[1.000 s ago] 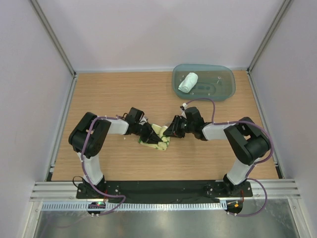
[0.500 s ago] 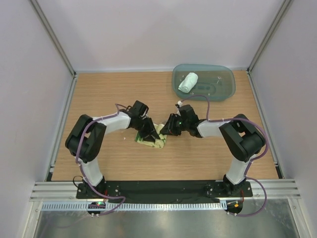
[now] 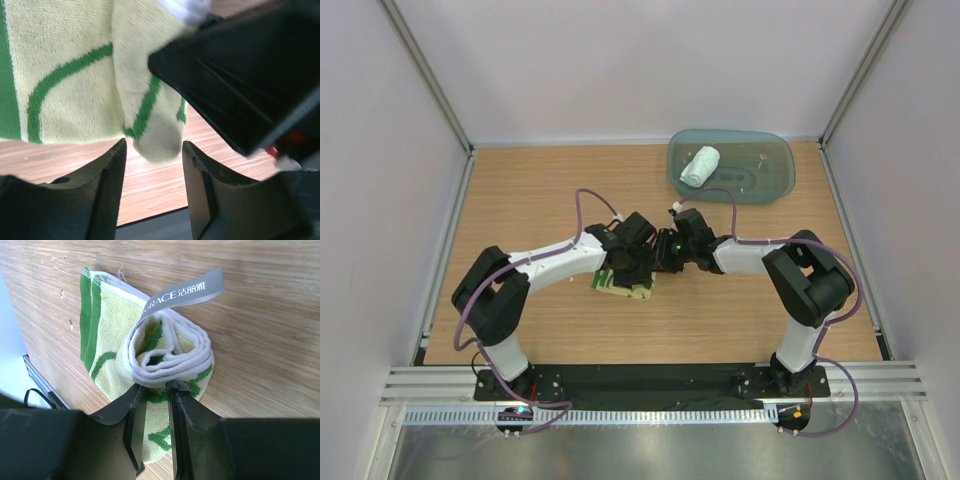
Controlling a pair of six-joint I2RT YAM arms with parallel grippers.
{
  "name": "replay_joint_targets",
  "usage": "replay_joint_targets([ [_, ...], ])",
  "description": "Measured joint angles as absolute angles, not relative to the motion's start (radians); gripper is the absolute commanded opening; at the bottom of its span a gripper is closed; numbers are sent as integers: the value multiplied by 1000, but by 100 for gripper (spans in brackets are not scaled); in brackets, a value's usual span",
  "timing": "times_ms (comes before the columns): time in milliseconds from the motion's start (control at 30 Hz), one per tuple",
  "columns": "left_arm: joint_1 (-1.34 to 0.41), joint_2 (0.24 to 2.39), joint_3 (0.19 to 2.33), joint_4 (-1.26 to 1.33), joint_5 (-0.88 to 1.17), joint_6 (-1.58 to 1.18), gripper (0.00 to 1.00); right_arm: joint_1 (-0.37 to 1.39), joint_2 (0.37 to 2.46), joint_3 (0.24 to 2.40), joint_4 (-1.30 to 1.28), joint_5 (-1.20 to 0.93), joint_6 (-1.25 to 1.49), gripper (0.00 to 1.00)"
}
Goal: Roll the towels
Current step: Roll the towel
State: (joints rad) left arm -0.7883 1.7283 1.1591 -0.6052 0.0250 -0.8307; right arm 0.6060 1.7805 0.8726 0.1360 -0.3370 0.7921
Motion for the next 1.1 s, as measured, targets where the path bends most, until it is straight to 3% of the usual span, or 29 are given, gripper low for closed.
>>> replay_joint_targets([
  [300,-910,1710,1189,-649,-106,-799,51,608,1781,884,112,-324,788,30],
  [733,-917,1748,1188,-624,-202,-773,47,610,1778,889,96,-323,784,30],
  [833,-917,1761,1188,-610,-200,-756,35,610,1778,889,96,-323,785,31],
  [967,-917,1768,1171,-568,-187,-737,6,610,1778,892,87,-323,784,31],
  [1100,-916,1768,1141,-524,-171,-725,0,609,1778,899,70,-324,783,36],
])
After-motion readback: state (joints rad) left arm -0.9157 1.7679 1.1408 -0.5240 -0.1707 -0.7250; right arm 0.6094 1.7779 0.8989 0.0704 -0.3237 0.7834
